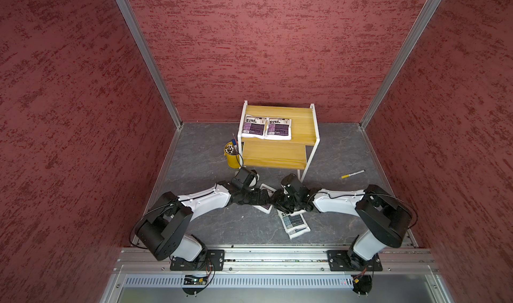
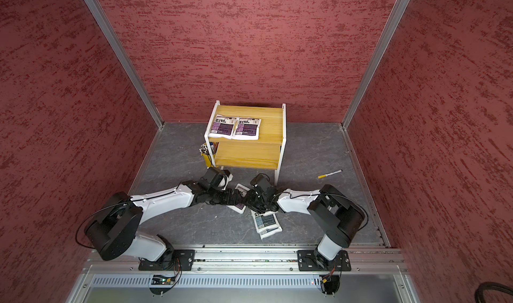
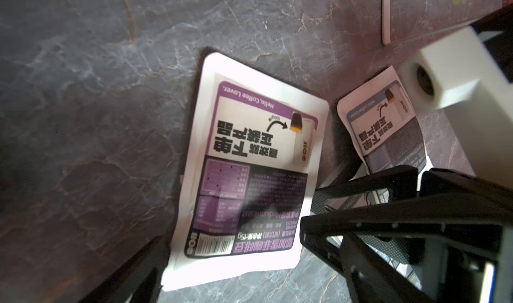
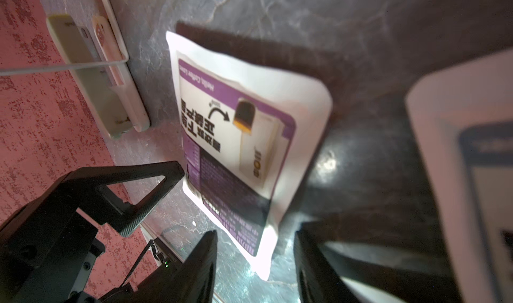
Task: Place the bagged coffee beans on the shelf by color
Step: Pick up the bagged coffee beans at the center of the board.
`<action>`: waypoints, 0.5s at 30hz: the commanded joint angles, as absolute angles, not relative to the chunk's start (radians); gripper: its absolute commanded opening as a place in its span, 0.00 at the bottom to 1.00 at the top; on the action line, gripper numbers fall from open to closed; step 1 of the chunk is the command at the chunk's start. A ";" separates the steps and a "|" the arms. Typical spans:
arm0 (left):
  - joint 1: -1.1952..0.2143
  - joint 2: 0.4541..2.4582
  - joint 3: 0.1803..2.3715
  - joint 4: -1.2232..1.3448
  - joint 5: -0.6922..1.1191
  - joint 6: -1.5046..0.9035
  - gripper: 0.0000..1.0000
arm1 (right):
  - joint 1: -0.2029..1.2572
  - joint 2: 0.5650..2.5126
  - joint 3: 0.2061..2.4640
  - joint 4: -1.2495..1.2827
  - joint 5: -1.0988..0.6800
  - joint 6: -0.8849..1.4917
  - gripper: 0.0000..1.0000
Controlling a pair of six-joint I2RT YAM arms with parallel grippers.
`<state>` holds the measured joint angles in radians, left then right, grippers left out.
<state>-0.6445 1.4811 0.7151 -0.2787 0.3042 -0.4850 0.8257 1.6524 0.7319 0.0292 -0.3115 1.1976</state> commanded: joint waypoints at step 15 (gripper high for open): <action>-0.656 1.586 0.756 -0.244 0.448 -0.456 1.00 | 0.829 1.808 0.718 0.268 -0.357 1.212 0.44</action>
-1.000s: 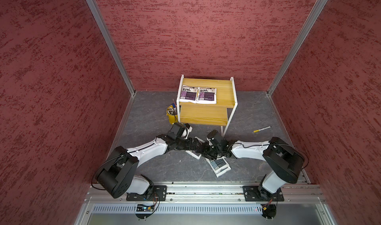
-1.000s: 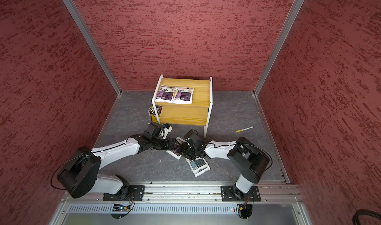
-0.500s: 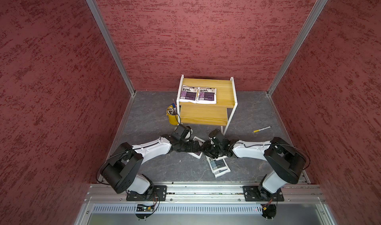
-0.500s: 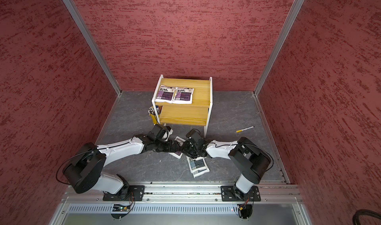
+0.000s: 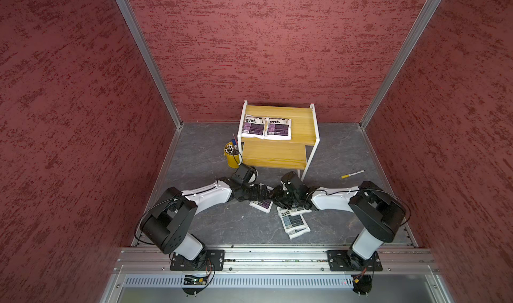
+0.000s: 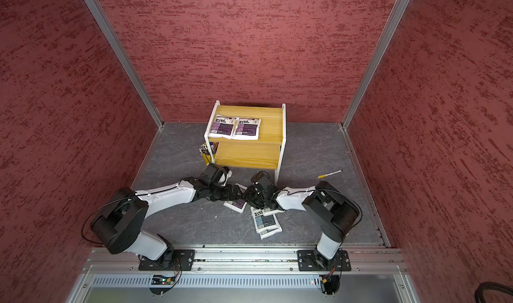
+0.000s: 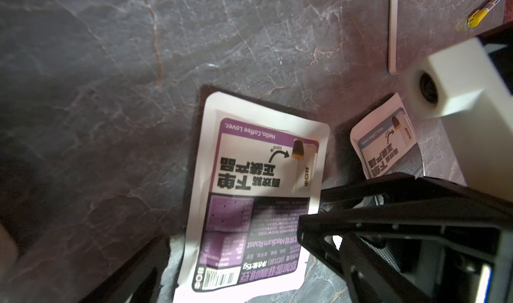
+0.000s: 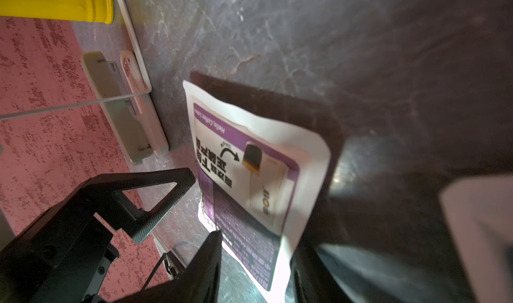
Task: Place the bagged coffee beans on the shelf by color
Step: Pick up the bagged coffee beans at the center of the board.
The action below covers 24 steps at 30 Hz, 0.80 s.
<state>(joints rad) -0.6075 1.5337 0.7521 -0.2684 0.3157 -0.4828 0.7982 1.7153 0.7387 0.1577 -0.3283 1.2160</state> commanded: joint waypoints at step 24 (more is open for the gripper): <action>-0.664 1.525 0.707 -0.178 0.517 -0.525 1.00 | 0.832 1.738 0.682 0.332 -0.406 1.181 0.22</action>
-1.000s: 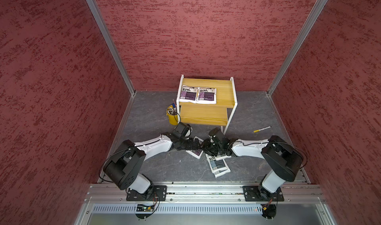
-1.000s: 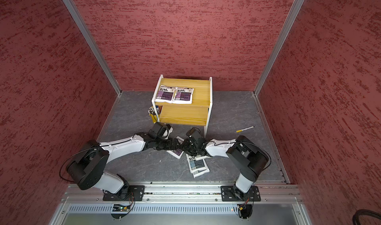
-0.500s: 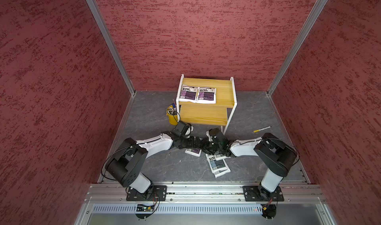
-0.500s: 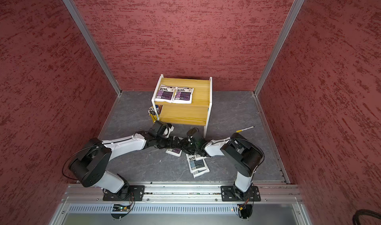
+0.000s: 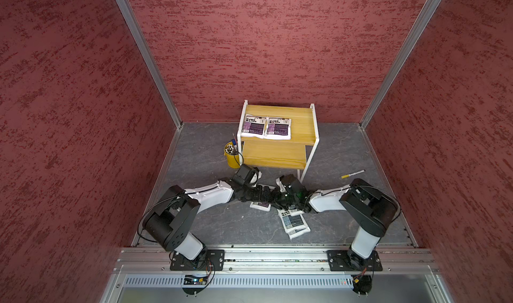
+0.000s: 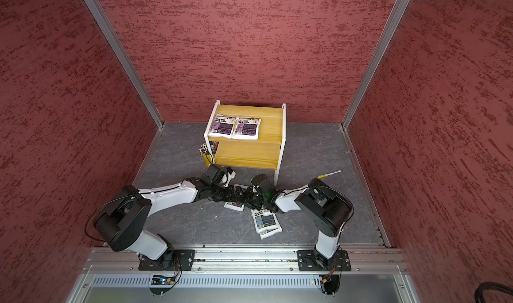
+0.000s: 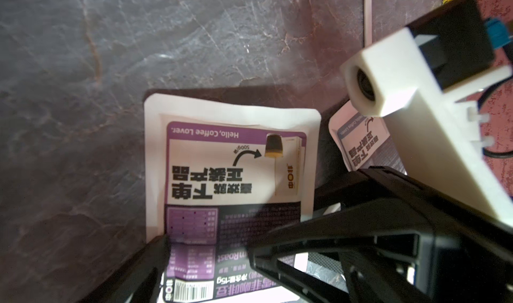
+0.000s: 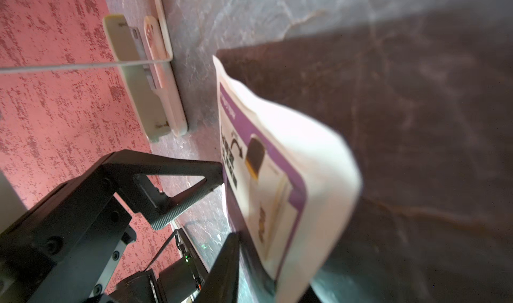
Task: Place the bagged coffee beans on the shelf by color
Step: Pick up the bagged coffee beans at the center of the board.
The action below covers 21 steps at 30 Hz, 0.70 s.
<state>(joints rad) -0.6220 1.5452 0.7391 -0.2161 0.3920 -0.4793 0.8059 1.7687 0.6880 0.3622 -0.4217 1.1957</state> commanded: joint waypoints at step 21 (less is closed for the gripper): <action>-0.549 1.107 0.614 -0.236 0.612 -0.666 1.00 | 0.831 1.370 0.663 0.012 -0.348 1.043 0.07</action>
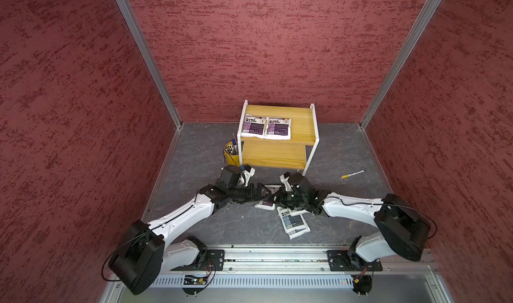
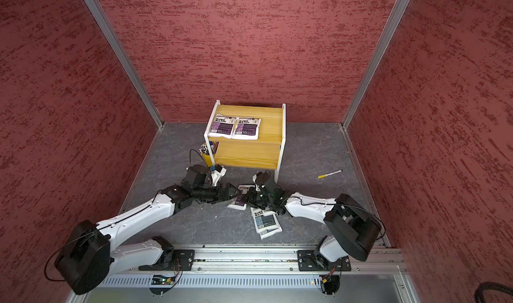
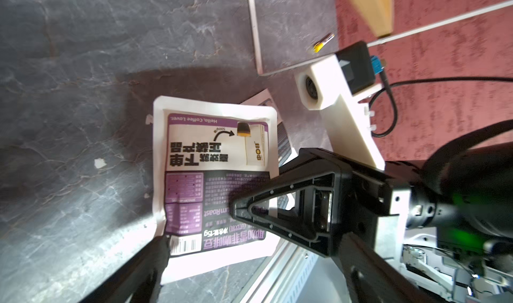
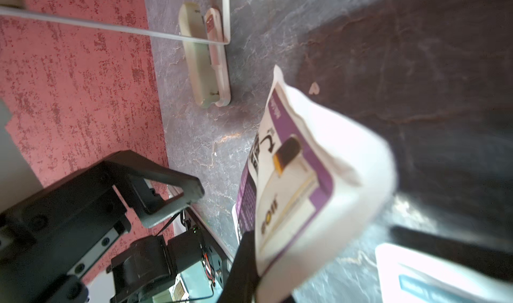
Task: Place the bagged coffee beans on the shelf by color
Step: Pick up the bagged coffee beans at the center of the board, then place the bagged coffee beans on the shelf.
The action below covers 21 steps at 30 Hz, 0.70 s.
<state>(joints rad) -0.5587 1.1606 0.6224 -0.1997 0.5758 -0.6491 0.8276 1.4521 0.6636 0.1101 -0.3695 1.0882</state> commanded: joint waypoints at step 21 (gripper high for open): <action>-0.399 0.742 0.742 -0.277 0.849 -0.934 1.00 | 0.830 1.020 1.322 -0.833 -0.344 0.741 0.07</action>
<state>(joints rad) -0.4160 0.7479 0.6662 -0.3298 0.7712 -0.8772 0.8276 0.9894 1.1862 -0.6868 -0.3695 0.8242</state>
